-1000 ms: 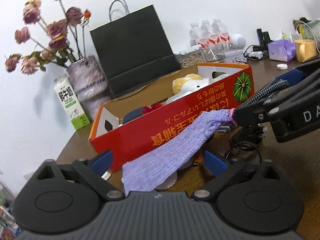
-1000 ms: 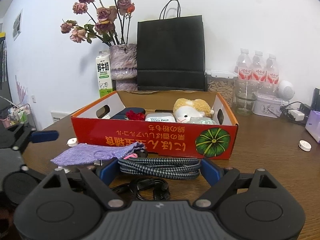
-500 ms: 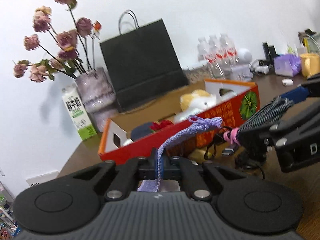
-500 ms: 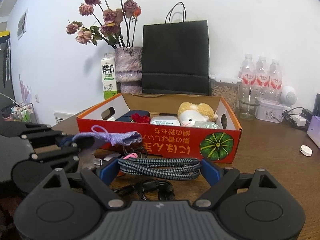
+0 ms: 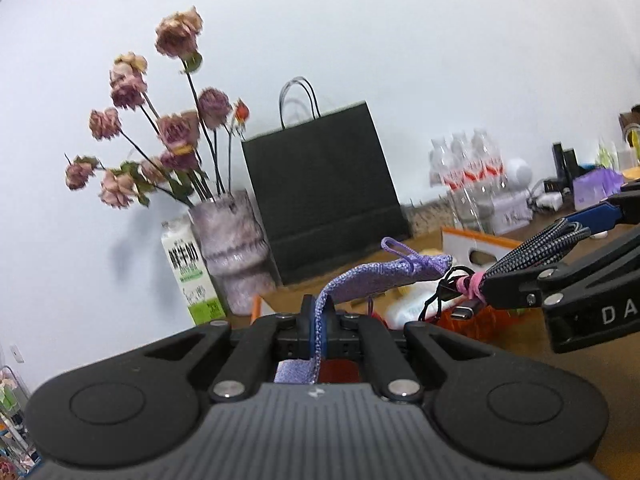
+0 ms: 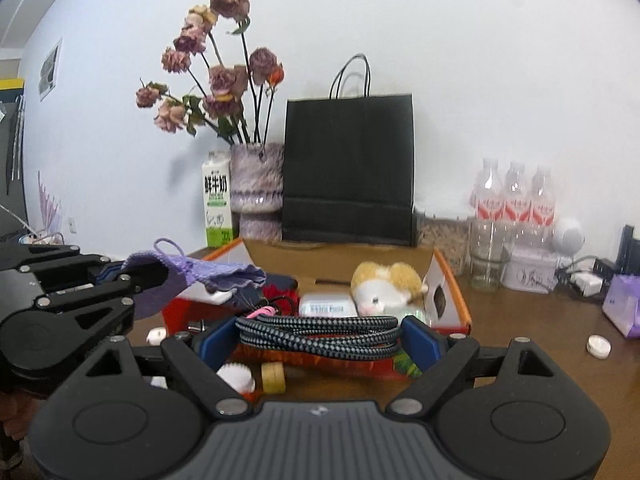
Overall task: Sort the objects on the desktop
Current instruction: 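Lift the purple pouch and braided cable over the box with both tools, then lower the pouch and cable into the box and open both tools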
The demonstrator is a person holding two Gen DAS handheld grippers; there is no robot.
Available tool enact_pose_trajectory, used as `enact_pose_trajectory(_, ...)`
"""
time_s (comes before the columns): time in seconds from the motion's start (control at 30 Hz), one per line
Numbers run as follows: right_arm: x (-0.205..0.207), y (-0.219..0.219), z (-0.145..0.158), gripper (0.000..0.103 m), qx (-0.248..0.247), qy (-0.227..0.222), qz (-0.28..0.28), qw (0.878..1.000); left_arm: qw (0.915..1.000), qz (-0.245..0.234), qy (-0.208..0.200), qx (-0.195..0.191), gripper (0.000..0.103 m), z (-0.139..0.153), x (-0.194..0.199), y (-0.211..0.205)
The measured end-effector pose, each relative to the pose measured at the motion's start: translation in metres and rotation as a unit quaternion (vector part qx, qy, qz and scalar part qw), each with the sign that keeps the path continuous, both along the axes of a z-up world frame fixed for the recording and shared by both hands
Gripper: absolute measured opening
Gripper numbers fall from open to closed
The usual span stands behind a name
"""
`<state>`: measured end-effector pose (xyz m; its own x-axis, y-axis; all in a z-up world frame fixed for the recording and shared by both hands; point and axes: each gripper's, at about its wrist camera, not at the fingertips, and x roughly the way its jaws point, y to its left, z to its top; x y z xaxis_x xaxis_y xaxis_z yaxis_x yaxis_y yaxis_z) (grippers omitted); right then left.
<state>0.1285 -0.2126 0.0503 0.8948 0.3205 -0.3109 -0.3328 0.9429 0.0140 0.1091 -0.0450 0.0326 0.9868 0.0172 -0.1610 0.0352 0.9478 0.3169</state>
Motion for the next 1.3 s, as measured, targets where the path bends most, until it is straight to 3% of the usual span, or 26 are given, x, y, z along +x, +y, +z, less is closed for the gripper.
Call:
enact_pose_trajectory(0.3, 0.044, 0.016, 0.018, 0.087, -0.01, -0.028, -0.014, 0.999, 0.9991, 0.017, -0.024, -0.031, 0.003, 0.025, 0.044, 0.002)
enact_pose_trajectory(0.57, 0.099, 0.031, 0.004, 0.087, -0.013, -0.024, -0.023, 0.999, 0.998, 0.033, -0.01, -0.053, 0.003, 0.014, 0.094, 0.007)
enact_pose_trajectory(0.97, 0.162, 0.04, -0.026, 0.087, -0.036, -0.005, -0.024, 0.999, 0.9984, 0.038, 0.022, -0.035, 0.003, -0.009, 0.153, 0.016)
enact_pose_trajectory(1.3, 0.182, 0.038, -0.038, 0.087, -0.051, 0.01, -0.022, 0.998, 0.9981, 0.031, 0.052, -0.008, 0.003, -0.027, 0.171, 0.013)
